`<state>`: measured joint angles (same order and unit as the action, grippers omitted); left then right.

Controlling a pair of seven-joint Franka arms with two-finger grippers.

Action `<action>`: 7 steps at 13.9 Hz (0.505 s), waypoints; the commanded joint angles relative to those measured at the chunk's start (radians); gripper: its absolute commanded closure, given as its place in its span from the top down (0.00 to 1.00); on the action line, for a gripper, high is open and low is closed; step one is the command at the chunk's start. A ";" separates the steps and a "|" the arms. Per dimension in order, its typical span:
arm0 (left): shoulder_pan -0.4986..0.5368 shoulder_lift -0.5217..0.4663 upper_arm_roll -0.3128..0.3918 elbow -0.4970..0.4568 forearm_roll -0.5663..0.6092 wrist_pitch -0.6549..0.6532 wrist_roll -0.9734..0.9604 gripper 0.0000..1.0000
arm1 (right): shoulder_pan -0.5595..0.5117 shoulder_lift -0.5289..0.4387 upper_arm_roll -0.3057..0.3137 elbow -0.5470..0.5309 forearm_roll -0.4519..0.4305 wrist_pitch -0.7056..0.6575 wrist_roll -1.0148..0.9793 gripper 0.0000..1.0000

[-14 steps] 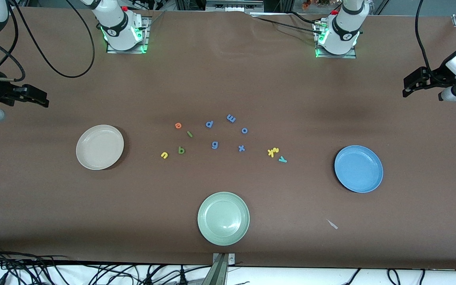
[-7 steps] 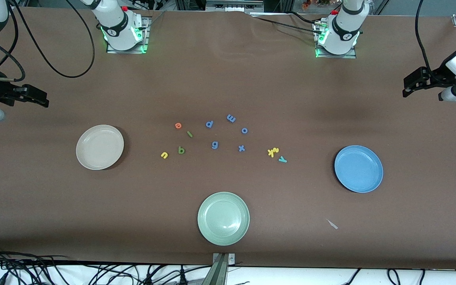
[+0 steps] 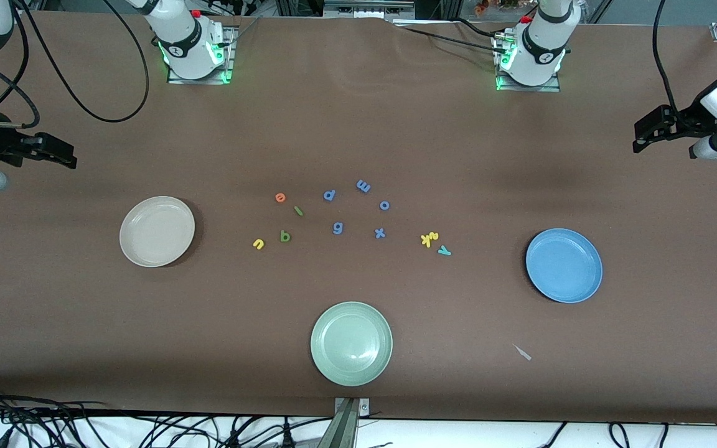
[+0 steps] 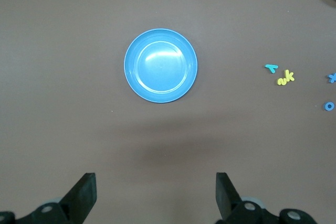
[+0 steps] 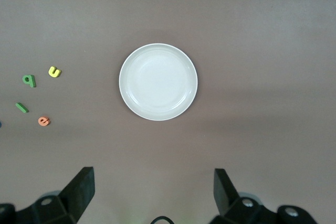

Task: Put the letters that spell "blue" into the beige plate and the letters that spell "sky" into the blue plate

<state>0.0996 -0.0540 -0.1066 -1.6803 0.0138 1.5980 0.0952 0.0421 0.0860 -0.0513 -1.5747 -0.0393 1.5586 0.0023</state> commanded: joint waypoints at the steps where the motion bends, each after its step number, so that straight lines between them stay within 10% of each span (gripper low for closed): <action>1: 0.002 0.026 -0.001 0.034 -0.005 -0.020 0.008 1.00 | -0.011 -0.005 0.008 -0.002 -0.001 -0.003 -0.005 1.00; 7: 0.002 0.028 -0.001 0.034 0.003 -0.088 -0.002 1.00 | -0.011 -0.005 0.008 -0.002 -0.001 -0.005 -0.005 1.00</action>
<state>0.1008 -0.0409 -0.1054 -1.6799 0.0138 1.5812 0.0952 0.0420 0.0861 -0.0513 -1.5747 -0.0393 1.5581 0.0023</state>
